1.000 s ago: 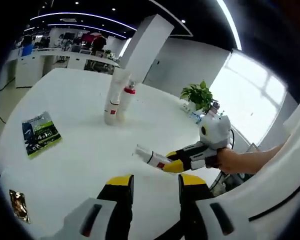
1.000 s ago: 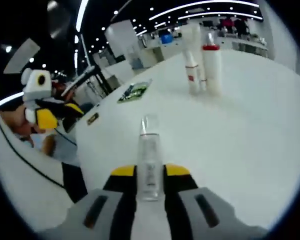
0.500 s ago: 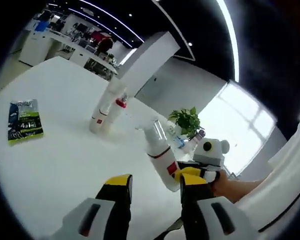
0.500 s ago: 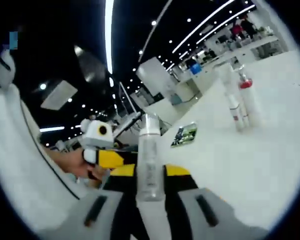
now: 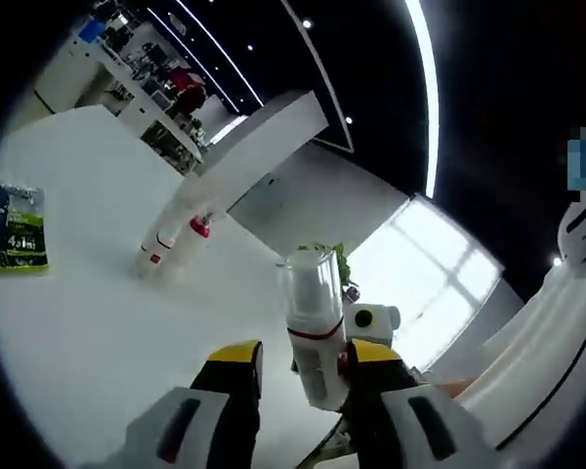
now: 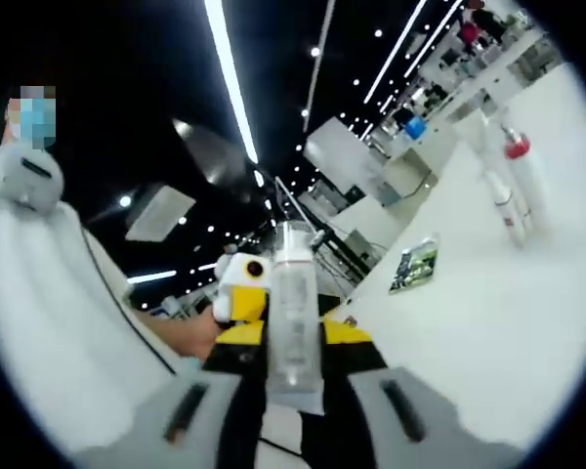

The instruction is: Arrange the skincare products in the storage area until every visible bottle or jar stands upright without overlapping.

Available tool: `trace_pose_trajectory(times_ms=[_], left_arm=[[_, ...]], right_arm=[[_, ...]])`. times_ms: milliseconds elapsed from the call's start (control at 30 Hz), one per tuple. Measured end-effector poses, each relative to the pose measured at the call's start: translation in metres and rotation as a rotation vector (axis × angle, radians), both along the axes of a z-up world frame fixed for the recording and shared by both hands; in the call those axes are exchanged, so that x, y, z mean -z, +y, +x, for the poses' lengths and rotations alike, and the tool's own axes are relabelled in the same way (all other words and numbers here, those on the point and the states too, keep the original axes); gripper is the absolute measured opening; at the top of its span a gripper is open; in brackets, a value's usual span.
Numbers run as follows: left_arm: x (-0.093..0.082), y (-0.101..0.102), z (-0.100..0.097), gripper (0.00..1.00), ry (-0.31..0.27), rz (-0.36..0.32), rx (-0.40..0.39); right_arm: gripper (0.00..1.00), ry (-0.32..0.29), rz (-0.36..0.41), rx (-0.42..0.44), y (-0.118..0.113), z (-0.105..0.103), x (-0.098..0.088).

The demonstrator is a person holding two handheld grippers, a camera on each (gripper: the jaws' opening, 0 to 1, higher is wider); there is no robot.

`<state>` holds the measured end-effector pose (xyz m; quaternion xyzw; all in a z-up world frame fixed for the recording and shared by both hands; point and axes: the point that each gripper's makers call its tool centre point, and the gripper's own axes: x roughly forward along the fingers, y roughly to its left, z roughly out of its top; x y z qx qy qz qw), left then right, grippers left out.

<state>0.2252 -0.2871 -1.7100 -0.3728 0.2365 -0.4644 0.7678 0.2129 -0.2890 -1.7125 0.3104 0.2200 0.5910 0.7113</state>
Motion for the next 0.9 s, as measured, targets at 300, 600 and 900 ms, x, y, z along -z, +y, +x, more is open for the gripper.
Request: trace_pose_trajectory(times_ms=[300,600,900], left_arm=[[-0.006,-0.001,0.002,0.23,-0.001,-0.048,0.015],[0.006,0.004,0.012,0.21,-0.019,0.088,0.0],[0.021,0.012,0.02,0.18,-0.095,0.306,-0.019]], right_arm=[[0.19,0.026,0.007,-0.054,0.009,-0.002,0.003],[0.2,-0.06,-0.158,-0.042,0.017,0.007,0.023],[0.29,-0.131,-0.322,-0.019,0.016,0.011,0.036]])
